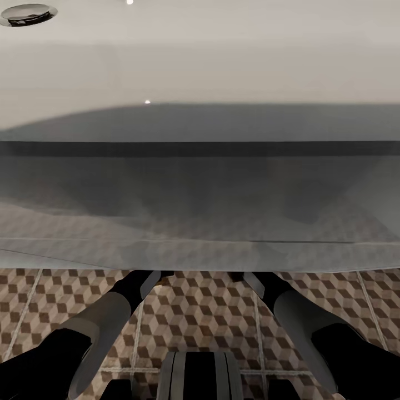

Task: Take the four mousetraps from the cabinet in the bathroom and place them on the bathroom floor. Make sure all four end up on the same floor surface, and ensure that at least two of them are either under or directly next to the same bathroom sink.

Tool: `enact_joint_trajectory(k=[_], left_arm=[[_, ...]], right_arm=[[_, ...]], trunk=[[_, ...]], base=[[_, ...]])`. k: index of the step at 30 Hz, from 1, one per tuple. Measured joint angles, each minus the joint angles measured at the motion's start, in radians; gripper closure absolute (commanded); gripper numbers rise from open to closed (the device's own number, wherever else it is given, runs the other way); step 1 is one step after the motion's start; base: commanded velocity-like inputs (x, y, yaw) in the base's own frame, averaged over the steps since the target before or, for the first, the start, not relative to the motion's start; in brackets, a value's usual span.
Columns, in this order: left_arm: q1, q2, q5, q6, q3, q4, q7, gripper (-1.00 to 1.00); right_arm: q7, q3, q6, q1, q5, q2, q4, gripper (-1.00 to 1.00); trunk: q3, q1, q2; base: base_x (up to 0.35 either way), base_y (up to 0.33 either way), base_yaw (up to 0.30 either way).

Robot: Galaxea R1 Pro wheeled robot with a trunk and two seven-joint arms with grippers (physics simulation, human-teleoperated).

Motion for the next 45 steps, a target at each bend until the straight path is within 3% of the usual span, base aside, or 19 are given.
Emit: enact_joint_trajectory(k=[45], left_arm=[[0.004,-0.007,-0.006,-0.007,-0.003,-0.023,-0.001,1.0]], right_arm=[[0.0,-0.004,0.0,-0.005,-0.006,0.0,0.0,-1.0]], trunk=[[-0.007,0.0,0.0]], base=[[0.0,0.0,0.0]])
